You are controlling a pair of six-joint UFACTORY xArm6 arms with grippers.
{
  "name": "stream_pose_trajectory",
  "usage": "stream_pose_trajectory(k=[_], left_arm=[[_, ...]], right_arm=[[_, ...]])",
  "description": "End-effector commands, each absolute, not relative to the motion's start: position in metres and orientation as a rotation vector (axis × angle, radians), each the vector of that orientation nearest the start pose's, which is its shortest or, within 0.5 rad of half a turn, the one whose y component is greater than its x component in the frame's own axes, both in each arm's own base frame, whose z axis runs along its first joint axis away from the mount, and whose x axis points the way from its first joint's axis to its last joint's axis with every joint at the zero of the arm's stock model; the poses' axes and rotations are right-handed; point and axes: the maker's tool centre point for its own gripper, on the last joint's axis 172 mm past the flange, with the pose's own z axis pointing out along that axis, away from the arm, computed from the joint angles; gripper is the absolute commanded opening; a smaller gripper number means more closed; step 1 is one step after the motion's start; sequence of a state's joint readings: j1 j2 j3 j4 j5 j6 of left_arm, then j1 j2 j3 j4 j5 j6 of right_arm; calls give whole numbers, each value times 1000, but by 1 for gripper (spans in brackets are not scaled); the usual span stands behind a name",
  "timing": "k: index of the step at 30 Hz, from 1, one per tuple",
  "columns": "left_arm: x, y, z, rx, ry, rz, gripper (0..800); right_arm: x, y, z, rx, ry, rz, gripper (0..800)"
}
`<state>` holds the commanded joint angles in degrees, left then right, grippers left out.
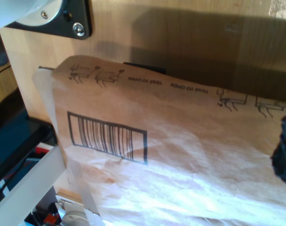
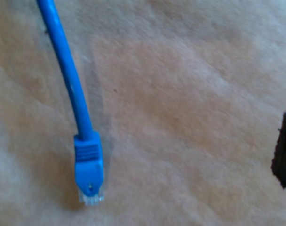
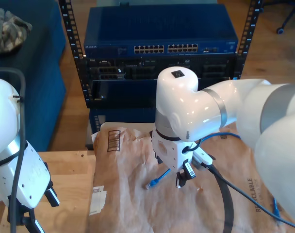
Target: Grab the cable and plug it in
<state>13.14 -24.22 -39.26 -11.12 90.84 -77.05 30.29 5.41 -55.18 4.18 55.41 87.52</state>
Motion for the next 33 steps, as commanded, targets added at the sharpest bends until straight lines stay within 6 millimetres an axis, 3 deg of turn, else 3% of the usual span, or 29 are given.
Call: stream_pose_trajectory(k=[4, 14, 29, 33], left_arm=[[225, -1, 196, 2158, 2264, -810, 800], [224, -1, 198, 2161, 2257, -811, 800], [225, -1, 200, 2164, 2251, -804, 800], [225, -1, 200, 2164, 2251, -804, 800]], right_arm=[[374, 246, 103, -2773, 1541, 128, 792], [369, 243, 81, -2764, 1639, 159, 789], [370, 243, 78, -2743, 1676, 157, 539], [373, 244, 78, -2709, 1722, 149, 508]])
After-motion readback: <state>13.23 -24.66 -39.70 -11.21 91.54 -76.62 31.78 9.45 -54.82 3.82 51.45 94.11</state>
